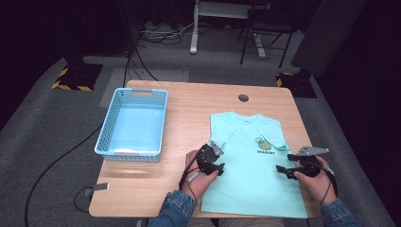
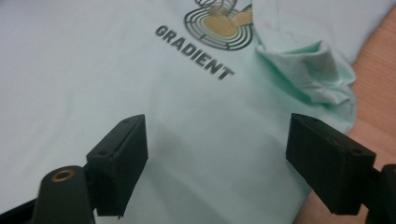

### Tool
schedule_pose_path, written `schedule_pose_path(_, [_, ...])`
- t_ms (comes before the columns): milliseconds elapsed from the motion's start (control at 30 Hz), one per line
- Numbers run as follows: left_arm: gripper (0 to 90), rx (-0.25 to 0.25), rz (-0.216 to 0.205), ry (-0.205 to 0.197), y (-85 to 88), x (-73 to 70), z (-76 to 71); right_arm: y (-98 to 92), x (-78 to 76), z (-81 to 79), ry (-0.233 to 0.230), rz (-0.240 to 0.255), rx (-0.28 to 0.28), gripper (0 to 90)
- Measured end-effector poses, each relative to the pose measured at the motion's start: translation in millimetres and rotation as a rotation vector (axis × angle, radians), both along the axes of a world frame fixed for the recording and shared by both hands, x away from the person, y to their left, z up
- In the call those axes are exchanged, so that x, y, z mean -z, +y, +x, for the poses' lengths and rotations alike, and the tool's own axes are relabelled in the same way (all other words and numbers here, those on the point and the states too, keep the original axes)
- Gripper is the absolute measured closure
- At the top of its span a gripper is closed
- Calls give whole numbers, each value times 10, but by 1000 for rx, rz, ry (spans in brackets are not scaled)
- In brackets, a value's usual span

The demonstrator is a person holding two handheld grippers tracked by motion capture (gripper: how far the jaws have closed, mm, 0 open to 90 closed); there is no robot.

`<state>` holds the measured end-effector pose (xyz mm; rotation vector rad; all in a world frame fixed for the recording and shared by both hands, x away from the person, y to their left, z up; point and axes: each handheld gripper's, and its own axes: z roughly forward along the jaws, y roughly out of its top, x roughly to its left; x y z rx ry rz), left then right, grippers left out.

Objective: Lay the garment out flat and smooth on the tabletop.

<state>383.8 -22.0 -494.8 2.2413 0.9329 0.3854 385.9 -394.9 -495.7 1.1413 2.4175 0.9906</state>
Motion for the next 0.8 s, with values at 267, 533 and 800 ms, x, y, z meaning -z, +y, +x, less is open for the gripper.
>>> schedule_pose_path(267, [384, 12, -4, 5, -67, 30, 45, -19, 59, 220, -38, -13, 3, 192])
schedule_pose_path(533, [380, 44, -12, 10, -119, 37, -105, -125, 93, 100, -65, 10, 5, 192])
schedule_pose_path(800, [379, 68, -10, 10, -134, 38, -247, -159, 102, -53, -71, 17, 13, 192])
